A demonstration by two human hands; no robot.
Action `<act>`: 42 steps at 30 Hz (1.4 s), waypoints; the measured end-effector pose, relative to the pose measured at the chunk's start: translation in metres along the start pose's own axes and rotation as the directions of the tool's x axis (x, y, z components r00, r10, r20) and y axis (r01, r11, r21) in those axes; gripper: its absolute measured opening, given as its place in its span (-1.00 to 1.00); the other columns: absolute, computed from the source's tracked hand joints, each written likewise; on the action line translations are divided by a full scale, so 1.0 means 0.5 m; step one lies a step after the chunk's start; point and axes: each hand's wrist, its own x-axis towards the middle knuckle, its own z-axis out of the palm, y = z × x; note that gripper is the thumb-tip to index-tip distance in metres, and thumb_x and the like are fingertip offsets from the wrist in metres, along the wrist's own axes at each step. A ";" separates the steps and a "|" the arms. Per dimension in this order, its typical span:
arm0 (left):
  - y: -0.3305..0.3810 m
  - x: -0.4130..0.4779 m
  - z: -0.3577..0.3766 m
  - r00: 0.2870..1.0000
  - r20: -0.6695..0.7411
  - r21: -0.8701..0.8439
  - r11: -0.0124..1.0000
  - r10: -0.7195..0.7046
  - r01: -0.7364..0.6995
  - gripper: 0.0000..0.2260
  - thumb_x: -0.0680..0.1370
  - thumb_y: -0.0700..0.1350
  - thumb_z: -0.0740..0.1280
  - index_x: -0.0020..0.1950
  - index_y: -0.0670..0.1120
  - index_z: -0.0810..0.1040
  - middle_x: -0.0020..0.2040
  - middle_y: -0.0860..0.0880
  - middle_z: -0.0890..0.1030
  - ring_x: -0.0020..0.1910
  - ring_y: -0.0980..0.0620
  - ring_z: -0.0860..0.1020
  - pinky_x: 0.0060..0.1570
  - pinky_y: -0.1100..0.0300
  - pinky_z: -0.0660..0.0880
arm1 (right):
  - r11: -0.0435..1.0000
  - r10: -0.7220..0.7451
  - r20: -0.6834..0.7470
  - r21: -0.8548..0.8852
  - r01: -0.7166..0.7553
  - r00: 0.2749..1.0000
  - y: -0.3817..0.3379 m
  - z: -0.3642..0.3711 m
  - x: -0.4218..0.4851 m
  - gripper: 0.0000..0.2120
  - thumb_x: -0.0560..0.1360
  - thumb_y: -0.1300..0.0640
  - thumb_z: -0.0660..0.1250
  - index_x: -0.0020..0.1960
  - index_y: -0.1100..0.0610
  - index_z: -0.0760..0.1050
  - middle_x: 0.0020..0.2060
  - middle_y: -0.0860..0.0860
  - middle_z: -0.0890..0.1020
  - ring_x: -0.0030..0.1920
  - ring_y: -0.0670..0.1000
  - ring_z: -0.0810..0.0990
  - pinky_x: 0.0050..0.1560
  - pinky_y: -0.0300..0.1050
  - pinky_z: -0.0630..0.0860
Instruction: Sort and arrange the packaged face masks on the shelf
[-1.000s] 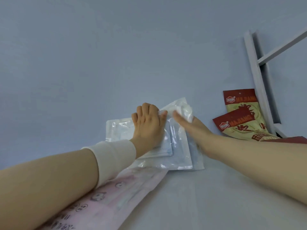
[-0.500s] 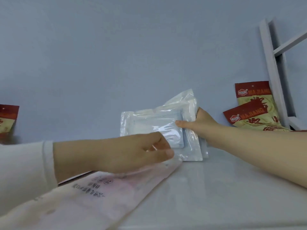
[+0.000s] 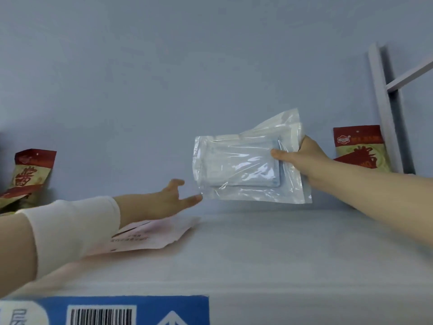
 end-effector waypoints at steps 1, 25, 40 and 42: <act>0.025 0.008 -0.004 0.995 -0.102 -0.201 0.979 0.016 -0.037 -0.22 0.44 0.30 0.18 0.53 0.00 -0.06 0.51 -0.10 0.15 0.45 -0.06 0.23 0.42 0.07 0.15 | 1.000 0.002 0.019 0.025 -0.002 1.000 -0.010 -0.018 -0.007 -0.67 0.42 0.20 0.44 0.13 0.11 0.45 -0.06 -0.02 0.60 -0.01 0.01 0.58 0.00 -0.11 0.50; 0.129 0.073 0.060 0.932 0.085 -0.850 0.513 0.353 -0.117 -0.08 0.11 0.28 0.53 0.41 0.10 0.29 0.24 0.00 0.57 0.06 0.02 0.64 -0.18 0.20 0.60 | 0.942 0.243 0.493 0.086 -0.324 0.836 0.037 -0.186 -0.075 -0.57 0.24 0.14 0.38 0.12 0.10 0.57 0.04 0.09 0.67 0.04 0.10 0.65 0.04 0.02 0.57; 0.150 0.048 0.047 0.877 -0.037 -0.739 0.578 0.478 -0.346 -0.43 0.31 0.05 0.50 0.29 -0.01 0.47 0.19 -0.10 0.59 0.18 -0.03 0.57 0.01 0.21 0.58 | 0.990 0.061 0.382 0.093 -0.104 0.922 0.022 -0.192 -0.069 -0.48 0.31 0.25 0.47 0.24 0.04 0.46 0.10 0.03 0.64 0.11 0.02 0.61 0.06 -0.12 0.58; 0.145 0.043 0.060 0.867 0.080 -0.736 0.616 0.493 -0.282 -0.49 0.37 0.06 0.49 0.26 -0.05 0.49 0.20 -0.16 0.58 0.19 -0.08 0.56 0.10 0.14 0.56 | 0.992 0.125 0.502 -0.052 -0.115 0.856 0.034 -0.199 -0.079 -0.45 0.33 0.21 0.47 0.27 -0.04 0.42 0.12 -0.06 0.63 0.12 -0.07 0.60 0.07 -0.21 0.56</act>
